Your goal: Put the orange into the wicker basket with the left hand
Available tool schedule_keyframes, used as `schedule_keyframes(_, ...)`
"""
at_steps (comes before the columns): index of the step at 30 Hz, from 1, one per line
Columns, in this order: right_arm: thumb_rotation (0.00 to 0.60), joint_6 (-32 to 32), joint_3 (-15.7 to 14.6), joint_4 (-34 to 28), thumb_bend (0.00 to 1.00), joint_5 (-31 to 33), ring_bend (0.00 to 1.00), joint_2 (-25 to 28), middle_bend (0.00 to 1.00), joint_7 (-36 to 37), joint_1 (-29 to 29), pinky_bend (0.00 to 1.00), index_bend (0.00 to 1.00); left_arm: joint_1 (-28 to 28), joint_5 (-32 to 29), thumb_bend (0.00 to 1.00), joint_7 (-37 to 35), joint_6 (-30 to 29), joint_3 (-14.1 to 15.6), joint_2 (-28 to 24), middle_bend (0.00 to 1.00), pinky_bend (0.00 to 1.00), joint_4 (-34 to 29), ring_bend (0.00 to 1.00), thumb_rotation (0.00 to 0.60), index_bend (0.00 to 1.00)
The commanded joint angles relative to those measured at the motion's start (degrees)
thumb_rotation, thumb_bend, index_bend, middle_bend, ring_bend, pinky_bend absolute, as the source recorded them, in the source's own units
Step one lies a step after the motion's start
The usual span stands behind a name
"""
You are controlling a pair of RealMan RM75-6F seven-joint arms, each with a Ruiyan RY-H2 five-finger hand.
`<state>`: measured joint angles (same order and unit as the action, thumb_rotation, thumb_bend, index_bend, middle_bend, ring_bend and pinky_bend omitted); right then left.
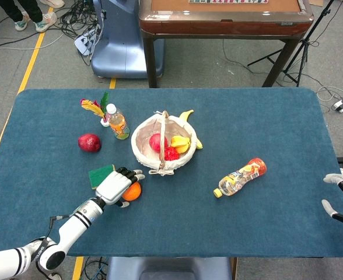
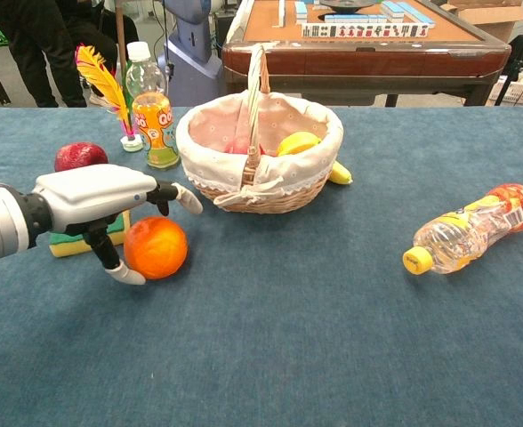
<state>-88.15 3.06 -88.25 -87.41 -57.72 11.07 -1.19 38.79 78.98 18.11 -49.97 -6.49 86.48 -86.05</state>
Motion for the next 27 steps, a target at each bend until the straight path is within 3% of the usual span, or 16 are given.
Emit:
schedule_keyframes(1, 0.600, 0.1, 0.0, 0.2, 0.26, 0.0, 0.30, -0.1, 0.33, 0.2, 0.0, 0.42, 0.36, -0.1, -0.4, 0.11, -0.8, -1.1, -0.1, 1.1, 0.27, 0.23, 1.4, 0.37, 0.600, 0.40)
schedule_keyframes(4, 0.600, 0.3, 0.0, 0.3, 0.26, -0.1, 0.30, -0.2, 0.33, 0.2, -0.1, 0.42, 0.36, -0.4, 0.9, 0.11, -3.1, -3.2, 0.0, 1.8, 0.37, 0.34, 2.8, 0.48, 0.600, 0.49)
schedule_keyframes(7, 0.600, 0.5, 0.0, 0.5, 0.26, -0.1, 0.30, -0.3, 0.33, 0.2, -0.2, 0.42, 0.36, -0.8, 3.1, 0.11, -6.2, -6.2, -0.3, 1.6, 0.46, 0.45, 3.4, 0.56, 0.600, 0.51)
schedule_keyframes(10, 0.600, 0.7, 0.0, 0.6, 0.26, -0.2, 0.30, -0.4, 0.33, 0.3, -0.4, 0.42, 0.36, -1.1, 6.3, 0.12, -9.6, -10.1, -0.7, 1.1, 0.49, 0.53, 4.3, 0.57, 0.600, 0.51)
schedule_keyframes(16, 0.600, 1.1, -0.1, 0.7, 0.26, -0.3, 0.30, -0.8, 0.33, 0.3, -0.6, 0.42, 0.36, -1.4, 9.4, 0.12, -16.2, -16.9, -2.7, 0.9, 0.49, 0.57, 7.0, 0.57, 0.600, 0.50)
schedule_keyframes(27, 0.600, 0.9, -0.2, 0.4, 0.26, -0.7, 0.30, -0.7, 0.33, 0.0, -0.5, 0.42, 0.36, 0.3, 3.6, 0.12, -19.9, -16.6, -7.6, 1.3, 0.49, 0.59, 6.0, 0.56, 0.600, 0.44)
